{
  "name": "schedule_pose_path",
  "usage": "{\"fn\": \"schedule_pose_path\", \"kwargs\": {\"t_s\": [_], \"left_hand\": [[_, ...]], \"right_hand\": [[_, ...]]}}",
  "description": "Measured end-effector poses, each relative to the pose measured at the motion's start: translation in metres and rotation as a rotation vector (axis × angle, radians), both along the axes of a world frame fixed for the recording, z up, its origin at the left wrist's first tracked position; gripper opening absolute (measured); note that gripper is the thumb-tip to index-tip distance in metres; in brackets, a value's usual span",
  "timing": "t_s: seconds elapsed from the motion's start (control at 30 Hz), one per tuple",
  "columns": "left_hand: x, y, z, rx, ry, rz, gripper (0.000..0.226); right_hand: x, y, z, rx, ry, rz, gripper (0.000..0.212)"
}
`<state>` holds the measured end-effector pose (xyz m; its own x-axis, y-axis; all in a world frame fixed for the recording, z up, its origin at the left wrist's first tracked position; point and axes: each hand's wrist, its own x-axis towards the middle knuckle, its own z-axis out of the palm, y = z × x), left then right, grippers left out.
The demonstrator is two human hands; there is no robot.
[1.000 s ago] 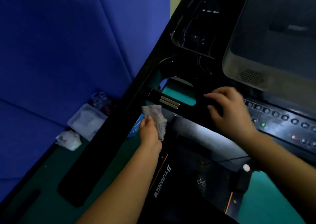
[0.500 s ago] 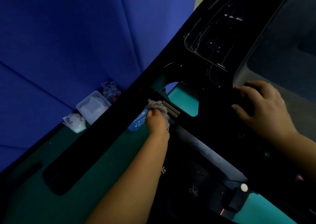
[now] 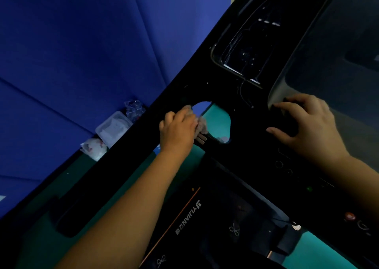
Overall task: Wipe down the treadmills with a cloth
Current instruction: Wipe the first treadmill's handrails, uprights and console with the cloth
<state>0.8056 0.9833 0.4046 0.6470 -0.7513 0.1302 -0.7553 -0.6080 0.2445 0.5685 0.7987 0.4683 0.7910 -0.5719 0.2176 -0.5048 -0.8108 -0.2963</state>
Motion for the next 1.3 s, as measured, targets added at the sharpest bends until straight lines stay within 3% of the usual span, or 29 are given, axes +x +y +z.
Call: {"fn": "schedule_pose_path", "kwargs": {"t_s": [0.13,0.27,0.33,0.43,0.5,0.53,0.67,0.73,0.87,1.07,1.17,1.3], "left_hand": [[-0.026,-0.01,-0.007,0.076,0.048,-0.123,0.034],[-0.061,-0.004,-0.007,-0.082,0.041,-0.315,0.035],[-0.042,0.004,-0.017,-0.063,0.016,-0.357,0.03],[-0.012,0.011,-0.017,-0.082,0.22,-0.111,0.025],[-0.01,0.009,-0.003,-0.259,0.444,0.055,0.021],[-0.014,0.004,0.009,-0.349,0.467,0.102,0.021],[-0.017,-0.037,0.049,-0.704,0.231,0.174,0.029],[0.002,-0.066,0.052,-0.656,0.091,0.207,0.035],[0.024,-0.102,0.034,-0.389,0.021,0.176,0.049],[-0.024,-0.118,0.02,-0.544,0.111,-0.059,0.038],[-0.047,-0.11,0.003,-0.501,0.029,-0.314,0.046],[-0.057,-0.088,-0.009,-0.482,0.043,-0.413,0.038]], "right_hand": [[0.001,0.0,-0.005,-0.024,-0.018,-0.011,0.059],[0.0,-0.001,-0.005,-0.01,-0.013,-0.011,0.059],[0.0,-0.001,-0.005,0.002,-0.017,-0.009,0.058],[-0.001,0.0,-0.003,0.014,-0.014,-0.01,0.057],[-0.001,-0.001,-0.001,0.039,-0.02,-0.017,0.056],[-0.001,-0.001,-0.001,0.047,-0.025,-0.02,0.056],[0.0,-0.003,-0.001,0.053,-0.04,-0.021,0.054],[-0.001,-0.003,-0.004,0.04,-0.032,-0.018,0.054],[-0.001,-0.005,-0.005,0.022,-0.033,-0.029,0.055],[0.001,-0.004,-0.006,0.011,-0.026,-0.06,0.055],[0.002,-0.004,-0.005,-0.002,-0.023,-0.07,0.055],[0.003,-0.003,-0.005,-0.011,-0.019,-0.08,0.054]]}}
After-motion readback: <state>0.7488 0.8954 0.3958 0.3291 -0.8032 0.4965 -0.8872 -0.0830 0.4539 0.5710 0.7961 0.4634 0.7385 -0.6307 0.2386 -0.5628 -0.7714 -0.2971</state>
